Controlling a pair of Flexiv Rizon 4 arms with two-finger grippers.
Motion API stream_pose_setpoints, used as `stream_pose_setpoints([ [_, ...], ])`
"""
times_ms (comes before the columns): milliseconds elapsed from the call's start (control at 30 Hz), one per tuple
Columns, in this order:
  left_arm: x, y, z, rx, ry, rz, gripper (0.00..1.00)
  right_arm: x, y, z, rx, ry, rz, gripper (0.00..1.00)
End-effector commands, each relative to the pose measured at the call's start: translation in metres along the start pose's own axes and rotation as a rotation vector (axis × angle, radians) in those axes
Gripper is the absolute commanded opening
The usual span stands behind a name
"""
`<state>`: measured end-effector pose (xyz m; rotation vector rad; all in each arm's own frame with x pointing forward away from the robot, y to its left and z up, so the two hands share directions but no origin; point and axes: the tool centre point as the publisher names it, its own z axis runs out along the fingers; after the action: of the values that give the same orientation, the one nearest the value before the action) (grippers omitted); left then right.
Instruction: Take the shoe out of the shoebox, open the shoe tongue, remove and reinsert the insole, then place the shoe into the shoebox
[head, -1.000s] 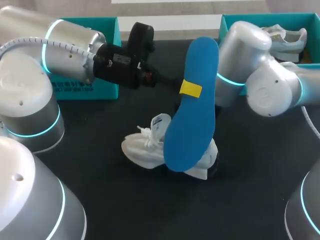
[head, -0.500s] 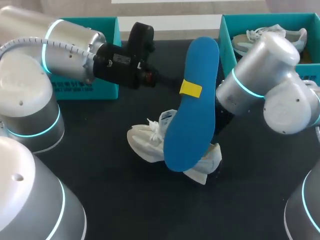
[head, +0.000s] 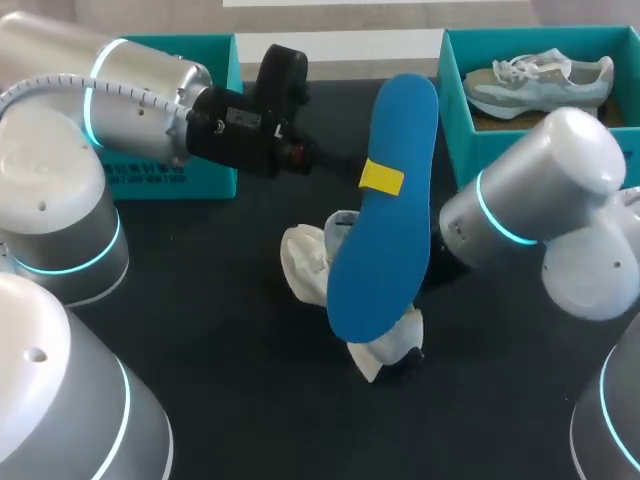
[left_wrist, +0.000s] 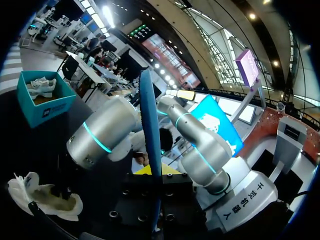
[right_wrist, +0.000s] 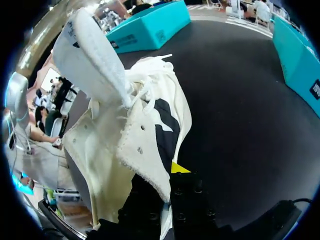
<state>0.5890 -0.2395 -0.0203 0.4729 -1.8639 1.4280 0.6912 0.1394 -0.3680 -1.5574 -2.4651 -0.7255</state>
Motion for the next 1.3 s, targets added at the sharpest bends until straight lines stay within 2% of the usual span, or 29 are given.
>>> stream_pose_setpoints([
  [33, -0.001, 0.001, 0.001, 0.000, -0.001, 0.000, 0.00, 0.006, -0.009, -0.011, -0.150, -0.214, 0.309, 0.00],
  [233, -0.001, 0.001, 0.001, 0.000, -0.001, 0.000, 0.00, 0.006, -0.009, -0.011, -0.150, -0.214, 0.309, 0.00],
  [333, -0.001, 0.001, 0.001, 0.000, -0.001, 0.000, 0.00, 0.001, -0.005, -0.006, -0.138, -0.209, 0.348, 0.00],
  [567, -0.001, 0.001, 0.001, 0.000, -0.001, 0.000, 0.00, -0.003, 0.007, 0.003, -0.148, -0.185, 0.328, 0.00],
  [767, -0.001, 0.001, 0.001, 0.000, -0.001, 0.000, 0.00, -0.008, 0.009, 0.006, -0.149, -0.196, 0.345, 0.00],
  [1067, -0.001, 0.001, 0.001, 0.000, -0.001, 0.000, 0.00, -0.003, 0.007, 0.029, -0.191, -0.197, 0.413, 0.00],
  [1300, -0.001, 0.001, 0.001, 0.000, -0.001, 0.000, 0.00, -0.001, 0.005, 0.042, -0.174, -0.199, 0.443, 0.00],
])
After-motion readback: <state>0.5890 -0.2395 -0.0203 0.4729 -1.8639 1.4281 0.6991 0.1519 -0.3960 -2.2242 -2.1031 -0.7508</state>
